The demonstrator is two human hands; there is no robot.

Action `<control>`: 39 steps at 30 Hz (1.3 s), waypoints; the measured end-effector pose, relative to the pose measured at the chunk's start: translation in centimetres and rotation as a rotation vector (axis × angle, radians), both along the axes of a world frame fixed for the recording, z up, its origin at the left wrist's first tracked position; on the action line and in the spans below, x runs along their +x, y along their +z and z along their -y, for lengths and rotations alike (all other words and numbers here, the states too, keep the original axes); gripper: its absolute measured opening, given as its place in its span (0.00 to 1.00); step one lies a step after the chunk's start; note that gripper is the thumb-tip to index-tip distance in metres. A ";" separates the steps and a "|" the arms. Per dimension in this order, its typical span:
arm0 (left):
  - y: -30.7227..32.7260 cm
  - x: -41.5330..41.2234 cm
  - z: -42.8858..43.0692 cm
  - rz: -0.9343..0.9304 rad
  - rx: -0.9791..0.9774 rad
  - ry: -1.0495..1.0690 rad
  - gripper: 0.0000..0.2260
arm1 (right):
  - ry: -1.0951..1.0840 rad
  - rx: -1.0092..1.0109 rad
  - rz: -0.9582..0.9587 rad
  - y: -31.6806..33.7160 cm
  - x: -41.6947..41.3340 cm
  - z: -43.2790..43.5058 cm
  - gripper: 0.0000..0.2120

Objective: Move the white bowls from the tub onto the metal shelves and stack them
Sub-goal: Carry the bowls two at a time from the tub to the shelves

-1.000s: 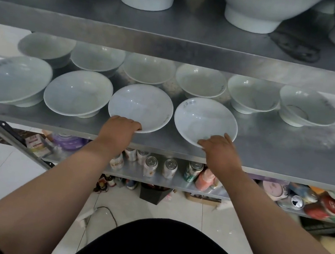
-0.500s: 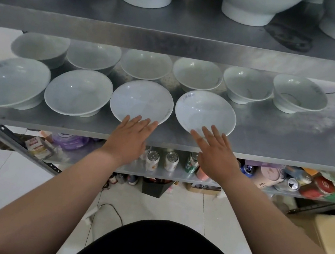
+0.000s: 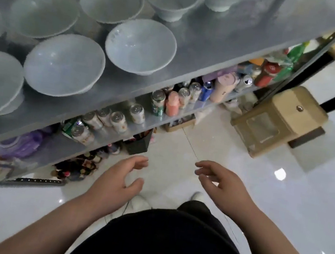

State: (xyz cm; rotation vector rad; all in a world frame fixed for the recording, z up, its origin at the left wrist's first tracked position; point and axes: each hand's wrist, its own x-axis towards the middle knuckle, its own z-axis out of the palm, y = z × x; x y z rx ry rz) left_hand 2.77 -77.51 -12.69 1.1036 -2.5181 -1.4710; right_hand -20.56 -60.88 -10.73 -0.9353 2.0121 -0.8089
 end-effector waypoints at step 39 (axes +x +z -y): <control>4.1 -16.8 -33.1 0.001 0.118 -1.892 0.16 | -2.069 -0.042 0.126 -1.1 32.5 -26.4 0.07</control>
